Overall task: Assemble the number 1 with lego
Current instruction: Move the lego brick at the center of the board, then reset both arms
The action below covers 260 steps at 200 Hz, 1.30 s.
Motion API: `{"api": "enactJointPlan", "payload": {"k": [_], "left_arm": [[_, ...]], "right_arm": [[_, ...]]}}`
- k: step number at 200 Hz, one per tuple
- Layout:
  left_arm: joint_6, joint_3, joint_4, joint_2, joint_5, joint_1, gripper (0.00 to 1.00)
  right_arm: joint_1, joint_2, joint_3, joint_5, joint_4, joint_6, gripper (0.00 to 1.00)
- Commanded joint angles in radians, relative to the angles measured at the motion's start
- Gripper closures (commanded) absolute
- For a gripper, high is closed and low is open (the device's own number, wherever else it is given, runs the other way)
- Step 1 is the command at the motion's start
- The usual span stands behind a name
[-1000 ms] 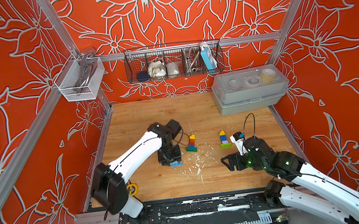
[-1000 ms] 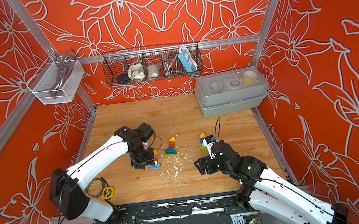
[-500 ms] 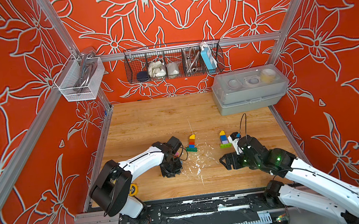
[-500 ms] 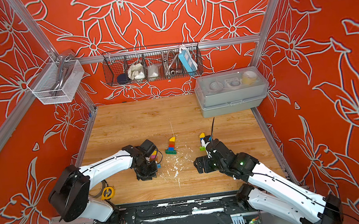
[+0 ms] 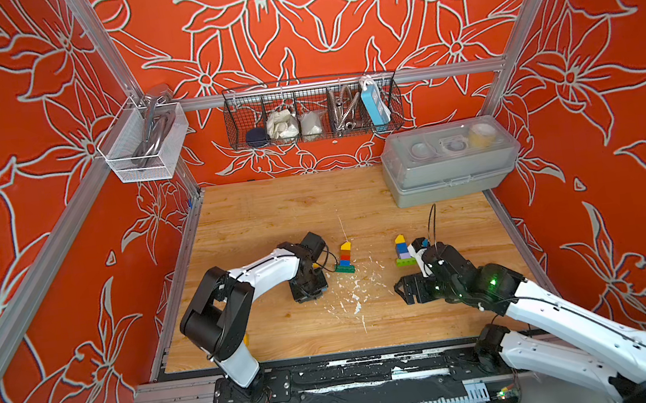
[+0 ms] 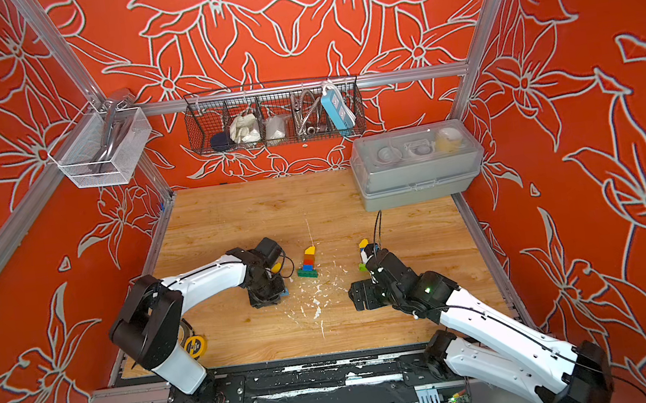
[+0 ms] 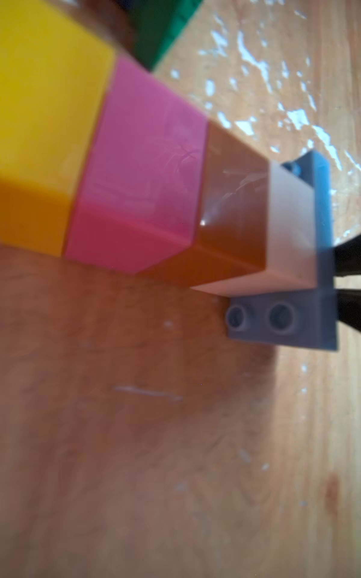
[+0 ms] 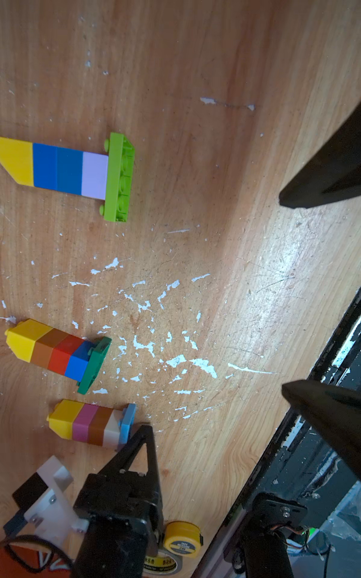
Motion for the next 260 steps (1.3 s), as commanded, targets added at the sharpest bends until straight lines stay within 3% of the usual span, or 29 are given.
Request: {"api": "enactJointPlan", "payload": {"k": [1, 44, 91, 110, 135, 144, 164, 170, 182, 187, 205, 228, 240, 260], "left_arm": [[0.068, 0.049, -0.002, 0.043, 0.003, 0.028, 0.89], [0.141, 0.115, -0.013, 0.112, 0.011, 0.073, 0.91], [0.188, 0.116, -0.012, 0.097, 0.025, 0.089, 0.90], [0.188, 0.076, -0.015, 0.032, 0.039, 0.091, 0.90], [0.164, -0.004, -0.056, -0.178, 0.016, 0.085, 0.85], [0.155, -0.027, -0.086, -0.281, -0.009, 0.085, 0.80], [0.144, -0.053, -0.157, -0.554, -0.113, 0.085, 0.57], [0.145, -0.054, -0.172, -0.637, -0.157, 0.085, 0.47], [0.172, -0.043, -0.195, -0.798, -0.255, 0.085, 0.12], [0.185, -0.037, -0.206, -0.848, -0.304, 0.086, 0.02], [0.200, -0.078, -0.153, -1.002, -0.511, 0.085, 0.01], [0.313, -0.255, 0.060, -1.172, -0.641, 0.087, 0.01], [0.386, -0.298, 0.130, -1.179, -0.688, 0.092, 0.01], [0.448, -0.345, 0.239, -1.096, -0.738, 0.115, 0.01]], "right_arm": [[0.003, 0.013, 0.020, 0.032, 0.023, -0.010, 0.09], [0.003, 0.056, 0.019, 0.041, 0.032, -0.012, 0.09], [0.003, 0.081, 0.028, 0.063, 0.040, -0.019, 0.09], [0.004, 0.086, 0.033, 0.079, 0.041, -0.019, 0.09], [0.003, 0.083, 0.030, 0.154, 0.053, -0.018, 0.03], [0.003, 0.078, 0.028, 0.231, 0.058, -0.012, 0.01], [0.004, 0.064, 0.019, 0.433, 0.092, -0.015, 0.00], [0.003, 0.061, 0.015, 0.501, 0.110, -0.026, 0.00], [0.002, 0.054, -0.001, 0.655, 0.148, -0.030, 0.00], [0.002, 0.048, -0.015, 0.704, 0.174, -0.038, 0.00], [0.002, 0.017, -0.086, 0.900, 0.336, -0.133, 0.01], [0.002, -0.018, -0.217, 1.094, 0.621, -0.307, 0.00], [-0.009, -0.007, -0.258, 1.153, 0.723, -0.397, 0.00], [-0.050, 0.036, -0.284, 1.221, 0.779, -0.428, 0.00]]}}
